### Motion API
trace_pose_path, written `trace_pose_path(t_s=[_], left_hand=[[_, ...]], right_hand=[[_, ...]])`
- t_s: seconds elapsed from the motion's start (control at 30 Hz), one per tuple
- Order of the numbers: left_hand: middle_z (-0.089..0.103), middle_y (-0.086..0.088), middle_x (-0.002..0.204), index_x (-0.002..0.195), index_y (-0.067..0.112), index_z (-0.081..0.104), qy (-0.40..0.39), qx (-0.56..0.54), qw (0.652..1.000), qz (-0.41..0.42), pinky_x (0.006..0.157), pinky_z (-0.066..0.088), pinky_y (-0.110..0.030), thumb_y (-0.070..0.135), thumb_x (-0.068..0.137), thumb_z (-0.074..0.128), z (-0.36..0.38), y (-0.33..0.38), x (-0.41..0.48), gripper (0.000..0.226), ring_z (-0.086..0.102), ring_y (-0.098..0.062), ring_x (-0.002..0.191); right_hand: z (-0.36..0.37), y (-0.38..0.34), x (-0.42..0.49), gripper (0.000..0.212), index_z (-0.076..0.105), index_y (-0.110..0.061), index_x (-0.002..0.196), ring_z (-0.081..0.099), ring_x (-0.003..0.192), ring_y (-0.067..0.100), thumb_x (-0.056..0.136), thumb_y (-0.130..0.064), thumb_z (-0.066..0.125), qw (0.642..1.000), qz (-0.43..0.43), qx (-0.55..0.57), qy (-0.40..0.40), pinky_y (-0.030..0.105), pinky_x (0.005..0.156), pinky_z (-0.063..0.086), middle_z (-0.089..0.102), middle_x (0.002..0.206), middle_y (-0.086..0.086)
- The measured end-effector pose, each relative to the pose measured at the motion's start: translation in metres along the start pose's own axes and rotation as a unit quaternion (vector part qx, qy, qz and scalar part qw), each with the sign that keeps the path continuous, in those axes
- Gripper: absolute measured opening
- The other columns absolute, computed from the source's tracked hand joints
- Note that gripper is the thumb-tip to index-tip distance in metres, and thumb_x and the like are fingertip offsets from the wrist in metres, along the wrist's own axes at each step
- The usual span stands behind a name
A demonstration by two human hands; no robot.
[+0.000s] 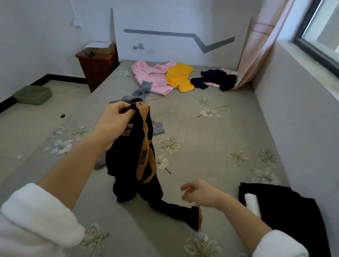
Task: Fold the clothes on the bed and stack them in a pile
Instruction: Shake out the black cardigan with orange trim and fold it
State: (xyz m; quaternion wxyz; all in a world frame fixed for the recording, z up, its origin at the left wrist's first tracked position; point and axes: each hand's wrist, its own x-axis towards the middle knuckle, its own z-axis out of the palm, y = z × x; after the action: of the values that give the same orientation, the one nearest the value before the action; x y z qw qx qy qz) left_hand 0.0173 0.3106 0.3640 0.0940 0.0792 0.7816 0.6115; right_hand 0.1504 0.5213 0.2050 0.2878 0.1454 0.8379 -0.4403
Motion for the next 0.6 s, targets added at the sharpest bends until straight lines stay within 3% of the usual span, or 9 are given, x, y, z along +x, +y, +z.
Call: trace_pose_path(t_s=[0.13,0.2,0.27,0.37,0.43,0.47,0.53,0.6], left_hand=[[0.063,0.000,0.071,0.085,0.018,0.059,-0.003,-0.041,0.999,0.026,0.044,0.048,-0.016,0.013,0.100,0.045,-0.006,0.022,-0.006,0.021,0.057,-0.010,0.053],[0.065,0.008,0.062,0.084,0.019,0.059,0.002,-0.095,0.995,0.038,0.047,0.046,-0.016,0.013,0.100,0.044,-0.008,0.031,-0.008,0.023,0.058,-0.005,0.050],[0.063,0.009,0.060,0.083,0.018,0.059,0.000,-0.155,0.987,0.043,0.057,0.045,-0.021,0.014,0.100,0.045,-0.011,0.037,-0.008,0.021,0.058,-0.006,0.054],[0.061,0.003,0.065,0.084,0.016,0.059,-0.003,-0.205,0.978,0.040,0.061,0.041,-0.025,0.018,0.098,0.048,-0.019,0.039,-0.005,0.018,0.055,-0.013,0.062],[0.065,0.006,0.066,0.086,0.017,0.061,0.023,-0.201,0.979,0.036,0.061,0.046,-0.024,0.019,0.099,0.048,-0.030,0.034,-0.003,0.018,0.059,-0.012,0.063],[0.067,0.007,0.066,0.086,0.017,0.061,0.043,-0.196,0.979,0.035,0.063,0.048,-0.025,0.018,0.099,0.047,-0.037,0.029,-0.001,0.020,0.060,-0.011,0.065],[0.067,0.006,0.068,0.084,0.016,0.062,0.082,-0.176,0.980,0.035,0.064,0.049,-0.025,0.016,0.100,0.047,-0.050,0.016,0.002,0.021,0.060,-0.011,0.065],[0.065,0.009,0.060,0.082,0.017,0.061,0.105,-0.136,0.985,0.021,0.052,0.047,-0.021,0.016,0.100,0.047,-0.058,0.000,0.002,0.023,0.058,-0.006,0.055]], right_hand=[[0.013,-0.004,0.020,0.085,0.024,-0.014,0.150,0.042,0.132,0.025,0.083,-0.031,0.073,0.996,-0.002,-0.024,0.084,0.033,0.102,0.040,0.038,0.148,0.009],[0.017,-0.006,0.022,0.100,0.020,-0.015,0.151,0.032,0.139,0.024,0.074,-0.038,0.079,0.993,-0.019,-0.043,0.110,0.035,0.110,0.034,0.030,0.153,0.005],[0.026,-0.008,0.023,0.084,0.038,-0.017,0.142,0.044,0.130,0.022,0.072,-0.037,0.080,0.987,-0.069,-0.027,0.140,0.037,0.106,0.040,0.047,0.141,0.001],[0.029,-0.011,0.021,0.011,0.065,-0.020,0.099,0.064,0.087,0.012,0.089,-0.017,0.061,0.967,-0.113,0.042,0.227,0.022,0.074,0.051,0.068,0.092,-0.003],[0.013,-0.011,0.016,0.028,0.058,-0.018,0.071,0.051,0.056,0.005,0.097,-0.011,0.050,0.964,-0.113,0.101,0.218,0.019,0.052,0.037,0.057,0.064,-0.005],[0.001,-0.011,0.011,0.031,0.054,-0.013,0.069,0.044,0.051,0.007,0.099,-0.011,0.046,0.966,-0.101,0.131,0.198,0.023,0.050,0.030,0.050,0.060,-0.002],[-0.027,-0.011,-0.005,0.029,0.053,-0.008,0.075,0.041,0.056,0.013,0.101,-0.014,0.043,0.964,-0.088,0.172,0.183,0.029,0.054,0.027,0.044,0.063,0.003],[-0.053,-0.007,-0.023,0.029,0.056,-0.010,0.076,0.047,0.063,0.015,0.101,-0.016,0.043,0.955,-0.095,0.217,0.177,0.029,0.063,0.033,0.048,0.065,0.003]])
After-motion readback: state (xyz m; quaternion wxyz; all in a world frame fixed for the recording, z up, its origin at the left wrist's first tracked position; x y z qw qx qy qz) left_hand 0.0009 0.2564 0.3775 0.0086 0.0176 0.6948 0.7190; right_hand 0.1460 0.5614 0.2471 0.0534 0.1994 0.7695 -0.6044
